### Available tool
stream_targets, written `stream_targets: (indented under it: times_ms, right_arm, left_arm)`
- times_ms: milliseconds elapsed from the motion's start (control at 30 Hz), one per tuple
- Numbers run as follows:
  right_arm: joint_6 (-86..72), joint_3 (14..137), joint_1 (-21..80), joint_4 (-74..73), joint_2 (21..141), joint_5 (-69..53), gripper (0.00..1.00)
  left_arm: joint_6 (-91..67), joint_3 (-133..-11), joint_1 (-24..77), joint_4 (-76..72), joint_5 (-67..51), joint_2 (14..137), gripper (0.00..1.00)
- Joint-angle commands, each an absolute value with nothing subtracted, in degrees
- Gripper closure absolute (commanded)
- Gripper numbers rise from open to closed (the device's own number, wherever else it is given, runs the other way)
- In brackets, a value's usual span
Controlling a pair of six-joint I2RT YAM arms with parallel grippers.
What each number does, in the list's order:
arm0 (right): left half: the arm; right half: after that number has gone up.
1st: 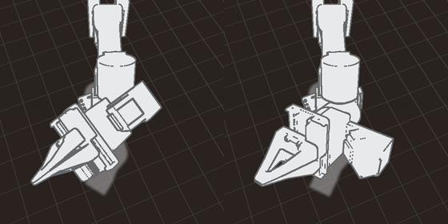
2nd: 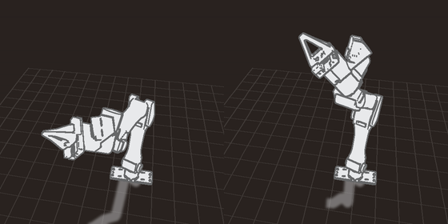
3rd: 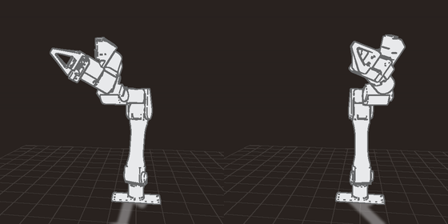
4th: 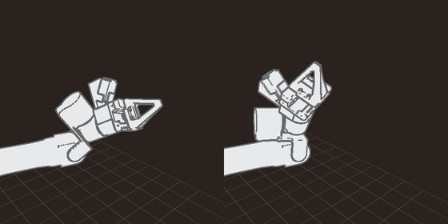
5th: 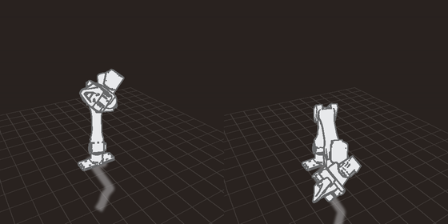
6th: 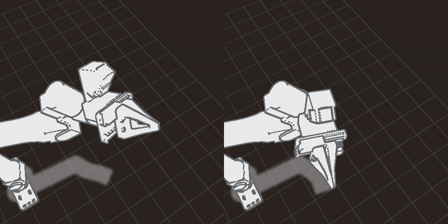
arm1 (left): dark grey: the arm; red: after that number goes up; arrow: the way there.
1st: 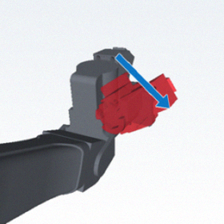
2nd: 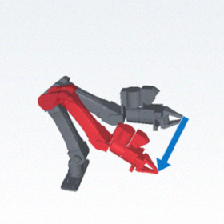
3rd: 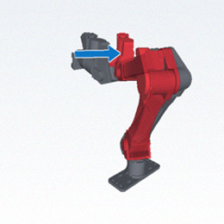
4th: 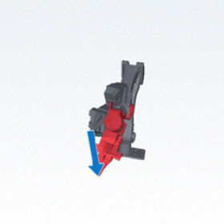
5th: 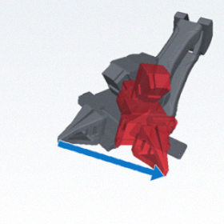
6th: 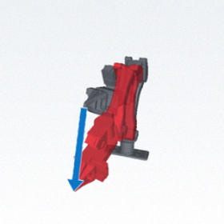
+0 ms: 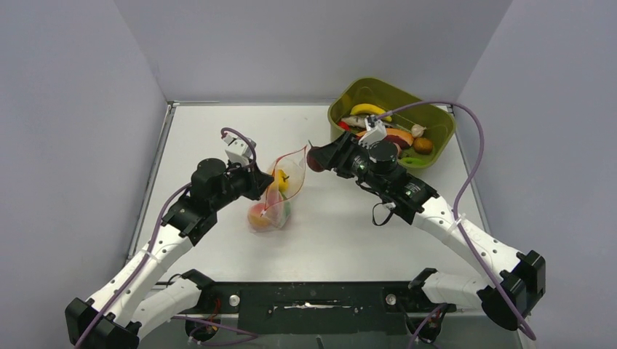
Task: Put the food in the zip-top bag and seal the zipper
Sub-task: Place the fake fruit in the zipper food storage bag.
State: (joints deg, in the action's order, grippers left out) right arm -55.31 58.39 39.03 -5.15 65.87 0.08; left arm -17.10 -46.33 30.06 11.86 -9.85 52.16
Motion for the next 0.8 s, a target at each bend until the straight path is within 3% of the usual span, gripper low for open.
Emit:
stream_targets:
  times_ms: [0,600,767]
  right_arm:
    - [-60.2,57.9,42.3,2.8,67.3,3.0,0.66]
    - [-60.6,59.7,46.5,1.6,77.4,6.1,0.58]
    - [-60.1,60.5,47.0,0.8,79.0,5.8,0.48]
  left_arm:
    - [-19.2,-46.4,30.4,6.9,-11.2,50.8,1.00]
    - [-21.8,-44.1,30.4,3.8,-13.3,49.8,1.00]
    - [-22.0,-43.3,30.4,3.4,-13.5,49.5,1.00]
